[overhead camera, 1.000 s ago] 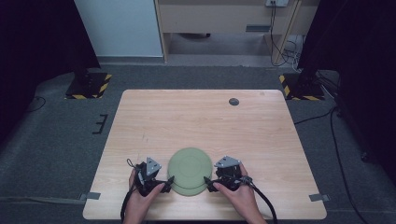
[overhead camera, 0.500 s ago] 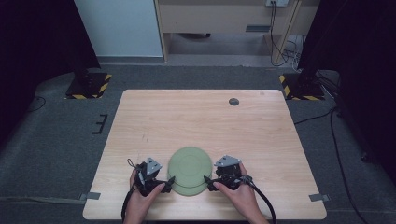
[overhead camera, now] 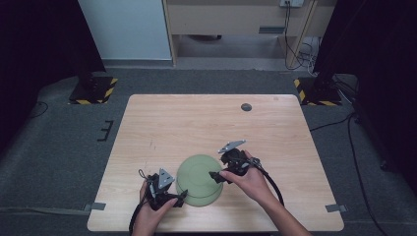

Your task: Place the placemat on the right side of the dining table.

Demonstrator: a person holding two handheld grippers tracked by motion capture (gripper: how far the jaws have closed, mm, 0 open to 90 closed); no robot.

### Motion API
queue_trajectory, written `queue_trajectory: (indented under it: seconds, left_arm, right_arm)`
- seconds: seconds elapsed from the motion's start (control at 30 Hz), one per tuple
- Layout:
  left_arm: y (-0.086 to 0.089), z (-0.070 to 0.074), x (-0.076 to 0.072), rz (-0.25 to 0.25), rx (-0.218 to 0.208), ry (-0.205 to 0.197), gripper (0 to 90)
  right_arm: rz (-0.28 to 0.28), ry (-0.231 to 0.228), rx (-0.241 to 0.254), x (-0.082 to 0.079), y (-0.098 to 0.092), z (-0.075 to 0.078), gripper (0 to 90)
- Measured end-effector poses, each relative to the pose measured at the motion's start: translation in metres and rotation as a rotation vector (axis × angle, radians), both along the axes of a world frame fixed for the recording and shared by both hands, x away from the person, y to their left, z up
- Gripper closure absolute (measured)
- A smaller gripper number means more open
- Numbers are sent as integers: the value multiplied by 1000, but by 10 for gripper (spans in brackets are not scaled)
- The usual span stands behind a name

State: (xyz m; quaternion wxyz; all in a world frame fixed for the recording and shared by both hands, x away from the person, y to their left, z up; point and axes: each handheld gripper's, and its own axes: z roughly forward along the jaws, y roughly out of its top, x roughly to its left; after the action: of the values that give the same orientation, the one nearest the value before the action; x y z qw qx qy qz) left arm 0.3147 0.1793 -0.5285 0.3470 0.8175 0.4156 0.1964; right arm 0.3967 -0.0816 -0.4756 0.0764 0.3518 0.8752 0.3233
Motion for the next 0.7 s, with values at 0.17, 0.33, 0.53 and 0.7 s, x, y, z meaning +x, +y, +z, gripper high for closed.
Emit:
queue_trajectory:
  seconds: [0.17,0.33,0.53,0.7]
  left_arm:
    - [-2,0,1,1,3,-7,1]
    - [-1,1,-1,-5,3,-9,24]
    - [-1,0,2,-1,-2,-1,1]
    - [-2,0,2,0,0,-2,1]
  right_arm:
    - [-5,4,-2,10,5,-5,82]
    - [-15,32,-5,21,9,-13,97]
    - [-15,73,24,29,14,-22,91]
    - [-16,94,28,34,16,-29,102]
